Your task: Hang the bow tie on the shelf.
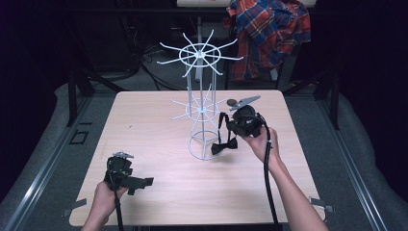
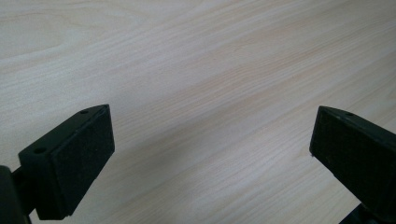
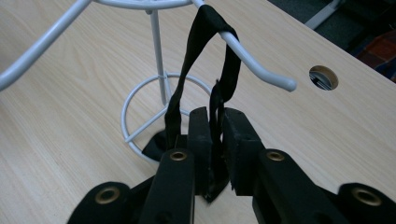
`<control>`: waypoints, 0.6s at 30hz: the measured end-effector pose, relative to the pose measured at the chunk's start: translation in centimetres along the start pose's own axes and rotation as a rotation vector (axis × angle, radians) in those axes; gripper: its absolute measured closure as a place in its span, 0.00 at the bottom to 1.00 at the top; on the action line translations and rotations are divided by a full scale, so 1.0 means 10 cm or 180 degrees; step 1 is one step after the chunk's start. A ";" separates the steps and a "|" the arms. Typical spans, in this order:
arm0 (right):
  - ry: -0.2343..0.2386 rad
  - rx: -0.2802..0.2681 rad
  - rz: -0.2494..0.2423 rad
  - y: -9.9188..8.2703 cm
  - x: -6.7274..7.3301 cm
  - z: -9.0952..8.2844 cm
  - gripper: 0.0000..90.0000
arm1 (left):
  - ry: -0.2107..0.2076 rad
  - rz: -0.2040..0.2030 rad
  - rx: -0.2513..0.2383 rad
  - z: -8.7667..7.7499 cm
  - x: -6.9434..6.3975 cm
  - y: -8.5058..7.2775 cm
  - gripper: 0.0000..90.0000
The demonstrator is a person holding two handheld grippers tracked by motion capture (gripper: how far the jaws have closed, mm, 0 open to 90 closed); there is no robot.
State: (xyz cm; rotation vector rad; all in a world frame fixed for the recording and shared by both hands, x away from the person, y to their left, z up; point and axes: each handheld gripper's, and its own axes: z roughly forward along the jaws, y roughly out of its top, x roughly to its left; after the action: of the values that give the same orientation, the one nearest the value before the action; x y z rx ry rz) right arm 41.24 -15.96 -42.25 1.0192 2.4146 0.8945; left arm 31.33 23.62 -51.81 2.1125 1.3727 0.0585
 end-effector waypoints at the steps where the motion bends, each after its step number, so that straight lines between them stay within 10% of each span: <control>1: 0.0007 0.0002 0.0003 0.00 0.00 0.00 0.89 | 0.0000 0.0002 -0.0001 0.00 0.00 0.00 0.00; 18: 0.0136 0.0054 0.0124 -0.07 0.00 -0.16 0.55 | -0.0001 -0.0012 0.0010 0.01 0.00 0.00 0.00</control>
State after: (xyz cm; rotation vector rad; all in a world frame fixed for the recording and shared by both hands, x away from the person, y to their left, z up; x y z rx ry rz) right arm 40.02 -16.98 -41.56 1.0670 2.4492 0.9195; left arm 31.33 23.59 -51.87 2.1123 1.3771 0.0546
